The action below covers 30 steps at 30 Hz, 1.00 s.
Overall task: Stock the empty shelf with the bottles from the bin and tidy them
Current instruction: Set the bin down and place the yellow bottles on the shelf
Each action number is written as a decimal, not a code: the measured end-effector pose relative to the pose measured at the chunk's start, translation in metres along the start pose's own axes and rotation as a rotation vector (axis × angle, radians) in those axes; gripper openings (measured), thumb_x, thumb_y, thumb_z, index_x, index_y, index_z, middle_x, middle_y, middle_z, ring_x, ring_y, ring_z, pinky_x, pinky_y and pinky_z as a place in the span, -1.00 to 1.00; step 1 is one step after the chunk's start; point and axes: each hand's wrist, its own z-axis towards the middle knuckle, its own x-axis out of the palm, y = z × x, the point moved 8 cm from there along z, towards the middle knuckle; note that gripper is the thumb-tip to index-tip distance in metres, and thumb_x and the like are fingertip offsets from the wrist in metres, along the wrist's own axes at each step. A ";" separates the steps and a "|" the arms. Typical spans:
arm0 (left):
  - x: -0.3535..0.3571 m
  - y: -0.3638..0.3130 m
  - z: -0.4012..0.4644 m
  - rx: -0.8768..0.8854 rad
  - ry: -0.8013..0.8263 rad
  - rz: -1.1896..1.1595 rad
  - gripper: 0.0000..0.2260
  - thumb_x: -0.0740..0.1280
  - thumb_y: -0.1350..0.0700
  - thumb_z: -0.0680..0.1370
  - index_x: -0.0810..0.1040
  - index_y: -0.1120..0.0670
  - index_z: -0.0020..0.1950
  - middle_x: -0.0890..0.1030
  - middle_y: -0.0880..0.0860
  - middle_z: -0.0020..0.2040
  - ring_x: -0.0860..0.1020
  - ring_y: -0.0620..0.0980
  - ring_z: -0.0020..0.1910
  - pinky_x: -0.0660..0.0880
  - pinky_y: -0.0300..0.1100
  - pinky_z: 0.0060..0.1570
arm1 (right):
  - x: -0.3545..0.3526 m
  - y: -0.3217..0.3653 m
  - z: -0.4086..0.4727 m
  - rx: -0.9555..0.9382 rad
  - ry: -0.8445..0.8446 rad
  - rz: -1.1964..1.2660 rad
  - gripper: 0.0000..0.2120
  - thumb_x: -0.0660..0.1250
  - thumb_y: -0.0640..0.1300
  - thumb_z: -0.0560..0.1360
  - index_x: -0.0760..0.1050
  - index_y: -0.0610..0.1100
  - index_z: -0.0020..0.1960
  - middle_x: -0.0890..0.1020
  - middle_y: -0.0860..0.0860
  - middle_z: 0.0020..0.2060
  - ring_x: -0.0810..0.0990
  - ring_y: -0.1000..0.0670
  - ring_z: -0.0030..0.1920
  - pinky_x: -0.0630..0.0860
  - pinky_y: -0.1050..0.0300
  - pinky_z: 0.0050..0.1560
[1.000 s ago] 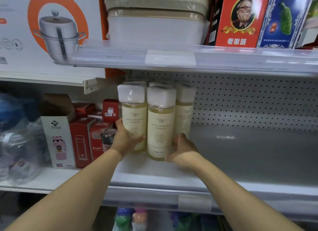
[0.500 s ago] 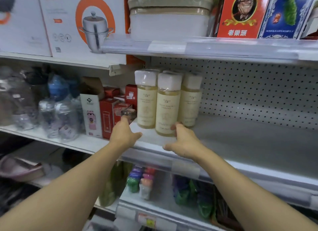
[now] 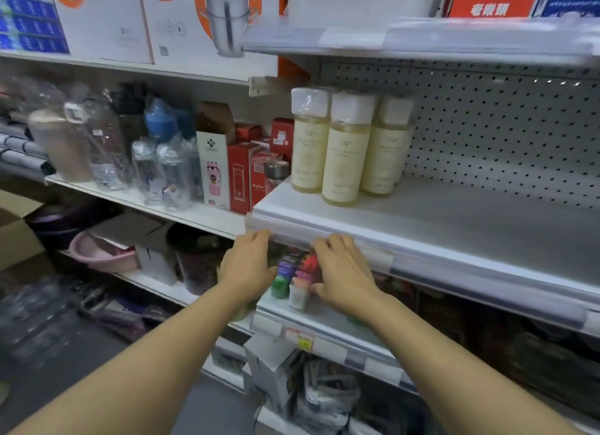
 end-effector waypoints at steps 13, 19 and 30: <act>0.138 0.061 -0.079 0.033 0.402 0.086 -0.49 0.41 0.04 0.48 0.31 0.03 0.38 0.42 0.06 0.30 0.39 0.10 0.28 0.43 -0.02 0.12 | 0.166 0.003 -0.076 0.157 0.375 -0.023 -0.41 0.37 -0.14 0.45 0.22 -0.13 0.41 0.32 -0.13 0.31 0.24 -0.17 0.32 0.28 0.01 0.24; 0.222 0.099 -0.129 -0.020 0.564 0.052 -0.50 0.41 0.07 0.47 0.35 0.04 0.37 0.44 0.08 0.31 0.40 0.12 0.30 0.44 -0.01 0.16 | 0.252 -0.015 -0.129 0.270 0.545 0.016 -0.37 0.40 -0.14 0.43 0.22 -0.13 0.42 0.31 -0.14 0.34 0.23 -0.18 0.34 0.28 0.00 0.30; 0.365 0.141 -0.233 -0.120 0.839 0.081 -0.47 0.43 0.03 0.46 0.32 0.04 0.36 0.44 0.07 0.27 0.42 0.09 0.25 0.44 -0.06 0.13 | 0.397 -0.063 -0.228 0.422 0.770 0.120 -0.36 0.38 -0.18 0.43 0.19 -0.08 0.43 0.29 -0.10 0.35 0.21 -0.14 0.36 0.27 0.04 0.31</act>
